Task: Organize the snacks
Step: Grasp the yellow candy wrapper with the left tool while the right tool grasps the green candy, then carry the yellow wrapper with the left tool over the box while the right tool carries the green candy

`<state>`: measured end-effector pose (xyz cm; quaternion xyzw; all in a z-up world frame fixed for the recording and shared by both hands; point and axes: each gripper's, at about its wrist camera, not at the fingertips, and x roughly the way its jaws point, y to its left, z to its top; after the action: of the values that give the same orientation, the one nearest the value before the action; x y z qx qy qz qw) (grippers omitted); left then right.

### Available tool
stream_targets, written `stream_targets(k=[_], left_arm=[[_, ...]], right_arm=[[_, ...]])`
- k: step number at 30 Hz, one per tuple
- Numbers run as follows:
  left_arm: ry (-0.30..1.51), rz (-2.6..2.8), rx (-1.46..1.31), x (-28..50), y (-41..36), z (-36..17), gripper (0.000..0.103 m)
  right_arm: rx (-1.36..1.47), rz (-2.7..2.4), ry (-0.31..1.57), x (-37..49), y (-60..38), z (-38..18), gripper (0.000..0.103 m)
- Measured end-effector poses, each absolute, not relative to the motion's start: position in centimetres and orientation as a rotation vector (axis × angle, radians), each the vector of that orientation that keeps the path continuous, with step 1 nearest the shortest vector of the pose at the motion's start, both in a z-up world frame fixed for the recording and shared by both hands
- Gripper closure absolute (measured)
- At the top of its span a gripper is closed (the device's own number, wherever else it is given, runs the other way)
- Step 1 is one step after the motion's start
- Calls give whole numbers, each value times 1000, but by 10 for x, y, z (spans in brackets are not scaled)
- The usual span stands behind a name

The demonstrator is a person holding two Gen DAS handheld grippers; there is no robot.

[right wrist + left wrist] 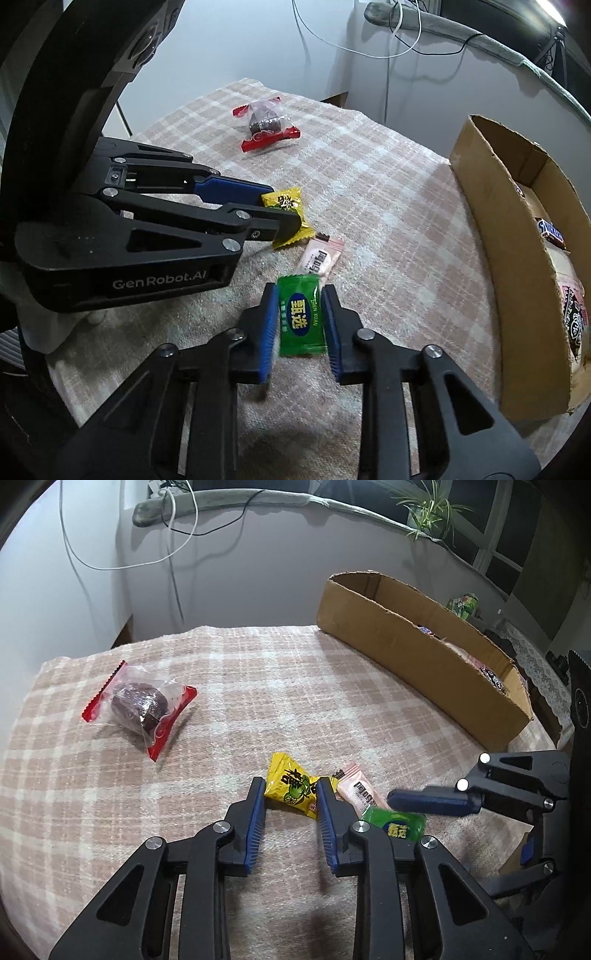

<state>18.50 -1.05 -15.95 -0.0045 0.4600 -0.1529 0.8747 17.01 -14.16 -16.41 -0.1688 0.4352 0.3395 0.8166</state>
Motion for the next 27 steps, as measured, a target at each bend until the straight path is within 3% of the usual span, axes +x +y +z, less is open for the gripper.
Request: stream_targets(k=[17,18,19,27], left_arm=[[922,-304,-26,172,-2,-152,84],[921,-302,-27,172,-1,-151,85],[918,-298,-30,171,1,-151,93],[902,-301,-31,171,0,-149,97]], right_arm=[[-233,669,912,167,-180,-152,82],[-228,668,912,168,-181,-151,82],[-223,666,909,168,-182,-150,82],[-198,656,885,165,-193,-140,83]])
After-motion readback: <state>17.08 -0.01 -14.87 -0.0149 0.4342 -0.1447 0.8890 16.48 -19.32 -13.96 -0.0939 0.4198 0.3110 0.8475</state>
